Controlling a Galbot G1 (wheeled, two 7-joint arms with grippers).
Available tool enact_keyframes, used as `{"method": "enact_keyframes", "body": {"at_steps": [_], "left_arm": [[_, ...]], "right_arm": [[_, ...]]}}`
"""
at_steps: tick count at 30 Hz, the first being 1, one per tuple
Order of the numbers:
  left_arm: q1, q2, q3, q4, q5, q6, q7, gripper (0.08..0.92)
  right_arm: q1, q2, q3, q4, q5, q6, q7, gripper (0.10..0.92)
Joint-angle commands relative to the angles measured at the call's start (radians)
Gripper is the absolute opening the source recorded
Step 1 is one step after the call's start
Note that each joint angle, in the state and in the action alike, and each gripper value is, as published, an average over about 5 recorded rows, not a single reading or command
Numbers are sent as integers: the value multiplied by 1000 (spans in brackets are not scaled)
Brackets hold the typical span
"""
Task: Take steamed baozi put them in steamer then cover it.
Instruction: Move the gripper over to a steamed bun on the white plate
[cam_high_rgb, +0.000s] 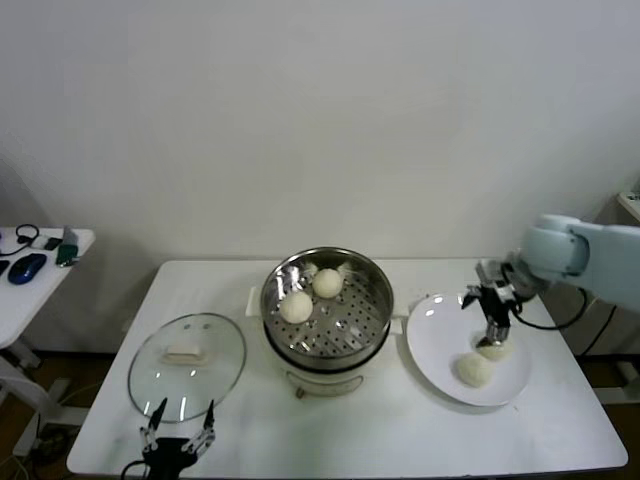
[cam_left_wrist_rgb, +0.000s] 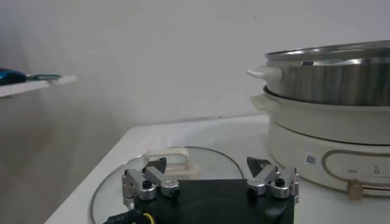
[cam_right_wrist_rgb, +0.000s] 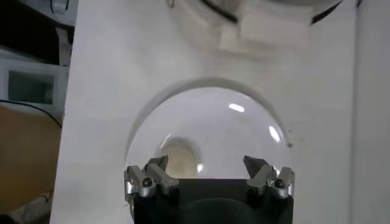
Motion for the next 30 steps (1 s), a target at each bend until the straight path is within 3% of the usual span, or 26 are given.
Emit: {"method": "enact_keyframes", "body": {"at_steps": [1,9,19,25,30], "left_arm": [[3,-6,-3,3,5,-2,-1,823],[1,-7,-8,18,4,-3,-2,823],[-10,-7,-13,26,1,1,-2,823],[-14,-6,-10,29,2,1,-2,823],[-12,-4,-7,26,5,2,-2,823]], "right_arm": [[-508,-105,366,-125,-272,11,-9,823],[-601,1,443,-221,-255,-7,17,823],[-595,55,442,-237,-220,-18,24,815],[-521,48,399,-214,-209,-3,14,694],[-316,42,282,-178,-214,50,-23,643]]}}
